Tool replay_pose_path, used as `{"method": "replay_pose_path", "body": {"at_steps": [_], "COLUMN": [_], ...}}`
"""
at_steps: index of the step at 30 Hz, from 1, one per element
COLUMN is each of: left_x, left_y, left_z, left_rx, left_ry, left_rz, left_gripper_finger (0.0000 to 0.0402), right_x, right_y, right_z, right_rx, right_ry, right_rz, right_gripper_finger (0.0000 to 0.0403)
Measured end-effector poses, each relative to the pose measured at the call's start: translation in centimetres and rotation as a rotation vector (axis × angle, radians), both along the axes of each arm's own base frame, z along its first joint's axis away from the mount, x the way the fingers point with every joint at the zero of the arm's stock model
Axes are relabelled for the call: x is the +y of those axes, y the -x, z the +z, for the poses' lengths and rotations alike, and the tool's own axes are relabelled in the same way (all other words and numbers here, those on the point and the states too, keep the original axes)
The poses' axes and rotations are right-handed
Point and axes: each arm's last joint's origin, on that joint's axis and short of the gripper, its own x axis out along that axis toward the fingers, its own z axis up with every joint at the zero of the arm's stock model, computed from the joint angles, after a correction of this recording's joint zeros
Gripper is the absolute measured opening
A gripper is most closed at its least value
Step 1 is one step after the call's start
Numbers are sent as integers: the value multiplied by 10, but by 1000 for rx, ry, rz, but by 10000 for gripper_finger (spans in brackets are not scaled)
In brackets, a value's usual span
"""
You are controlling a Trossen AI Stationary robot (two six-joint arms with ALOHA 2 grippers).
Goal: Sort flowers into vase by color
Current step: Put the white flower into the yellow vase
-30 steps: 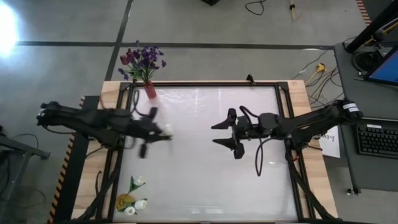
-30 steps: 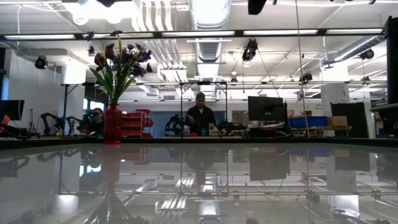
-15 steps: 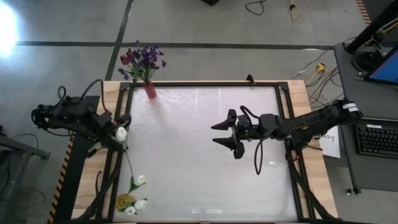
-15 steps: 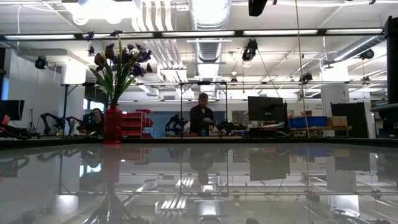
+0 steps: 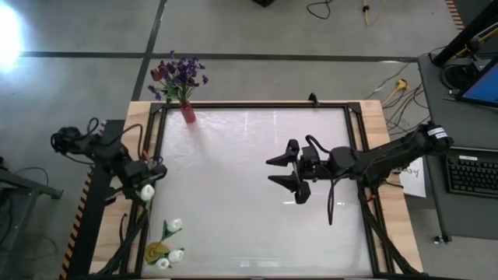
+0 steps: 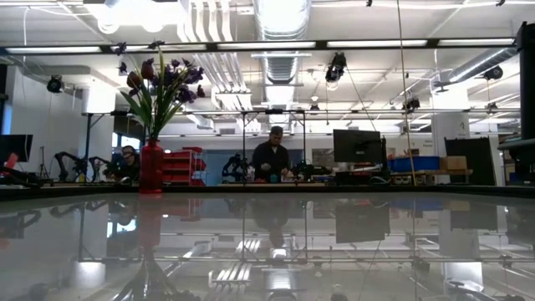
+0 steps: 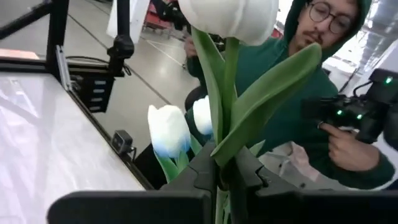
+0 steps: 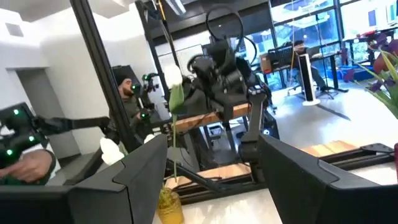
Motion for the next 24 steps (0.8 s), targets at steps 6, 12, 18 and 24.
{"method": "replay_pose_path", "body": {"at_steps": [6,12,18,24], "left_x": [-9,-17,-30,-48], "left_y": [-3,-5,-9,-14], "left_z": [-17,-23,-25,-27], "left_rx": [-31,-54,-68,-79], "left_ry": [75,54,4,-26], "left_rz": [-60,-80,-101,-121], "left_gripper_finger": [0,0,0,0], "right_x": [0,0,-1,-1], "right_y": [0,0,0,-1], "right_z": [6,6,6,6], "right_rx": [-15,-16,-17,-17], "right_ry": [1,-5,-10,-14], "right_rz": [-1,-1,-26,-46], "right_gripper_finger": [239,235,235,235]}}
